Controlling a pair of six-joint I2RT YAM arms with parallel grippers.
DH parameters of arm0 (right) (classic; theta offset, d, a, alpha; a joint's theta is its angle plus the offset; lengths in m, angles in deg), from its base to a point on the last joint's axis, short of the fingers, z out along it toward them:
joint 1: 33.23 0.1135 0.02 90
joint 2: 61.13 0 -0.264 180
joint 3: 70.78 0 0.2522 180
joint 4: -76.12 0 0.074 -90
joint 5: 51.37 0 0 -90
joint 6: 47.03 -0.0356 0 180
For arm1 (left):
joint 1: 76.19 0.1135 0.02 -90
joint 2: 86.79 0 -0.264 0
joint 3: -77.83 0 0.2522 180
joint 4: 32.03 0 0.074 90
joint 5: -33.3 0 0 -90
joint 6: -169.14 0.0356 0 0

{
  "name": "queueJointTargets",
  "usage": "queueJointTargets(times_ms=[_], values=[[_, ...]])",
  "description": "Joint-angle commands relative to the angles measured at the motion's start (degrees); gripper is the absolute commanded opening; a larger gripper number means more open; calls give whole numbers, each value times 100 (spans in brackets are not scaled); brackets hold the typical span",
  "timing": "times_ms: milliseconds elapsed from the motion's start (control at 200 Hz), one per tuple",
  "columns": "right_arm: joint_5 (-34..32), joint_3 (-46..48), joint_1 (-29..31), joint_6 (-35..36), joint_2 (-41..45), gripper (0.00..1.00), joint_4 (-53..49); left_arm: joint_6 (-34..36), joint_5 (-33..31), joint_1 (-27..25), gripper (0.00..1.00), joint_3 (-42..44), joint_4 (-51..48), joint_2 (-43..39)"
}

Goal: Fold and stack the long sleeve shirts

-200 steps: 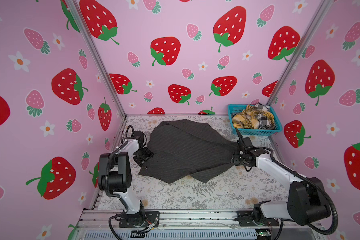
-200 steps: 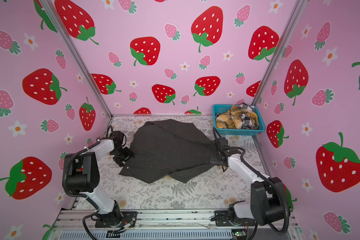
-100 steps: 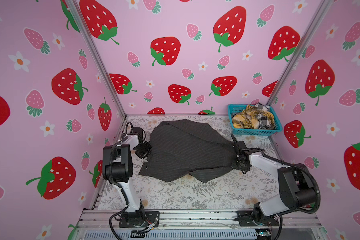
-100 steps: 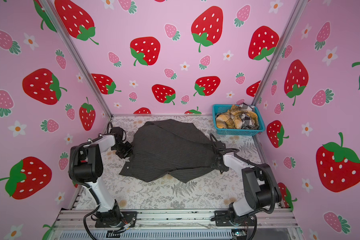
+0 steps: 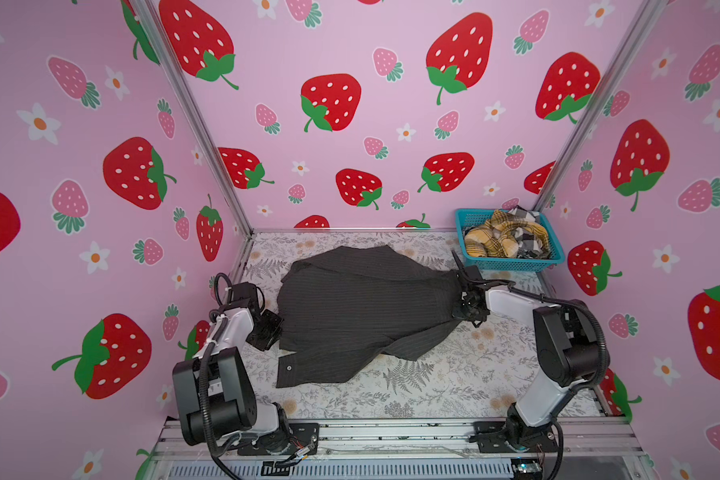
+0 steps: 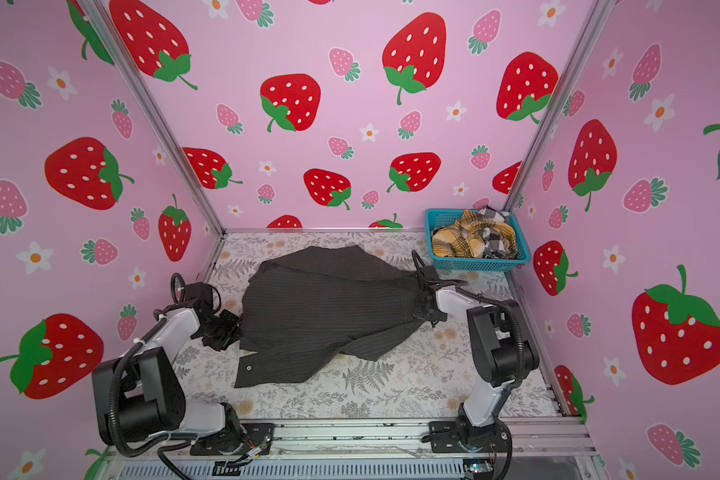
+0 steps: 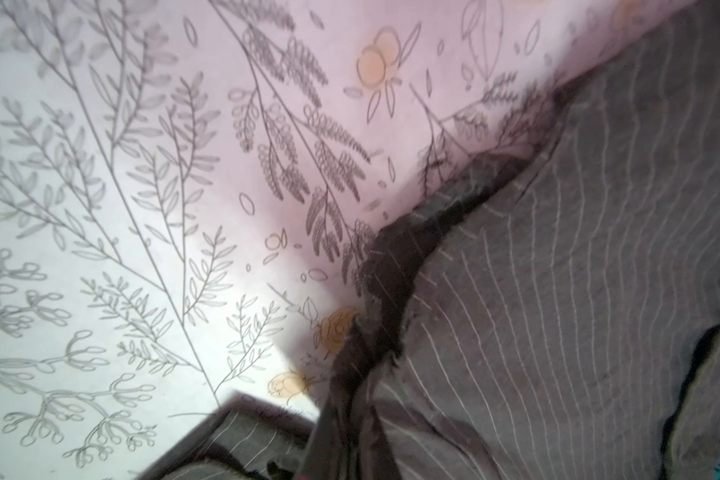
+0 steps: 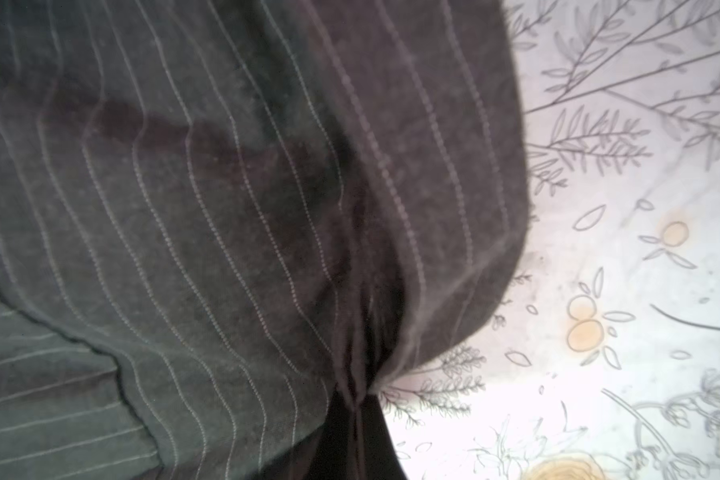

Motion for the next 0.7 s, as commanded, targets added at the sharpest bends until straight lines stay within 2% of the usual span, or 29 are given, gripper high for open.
queueJointTargets(times_ms=[0, 85, 175, 275, 380, 505, 640, 695], values=[[-55, 119, 51, 31, -21, 0, -170, -18, 222, 128, 58, -112, 104, 310], [-63, 242, 87, 23, 76, 0, -185, 13, 315, 209, 74, -845, 75, 831], [-62, 328, 97, 27, 213, 0, -212, 51, 285, 245, 79, -1754, 99, 1348], [-54, 342, 96, 40, 259, 0, -217, 160, 58, 257, 78, -2685, -1, 2031], [-10, 295, 96, 41, 236, 0, -213, 124, 306, 257, 76, -3269, 99, 2764], [34, 216, 107, 31, 189, 0, -213, -11, 808, 151, 69, -3561, 240, 3439], [52, 163, 105, 33, 144, 0, -218, -9, 858, -173, 66, -3678, 236, 3749], [88, 183, 109, 23, 128, 0, -202, -69, 975, -269, 60, -3703, 343, 3873]])
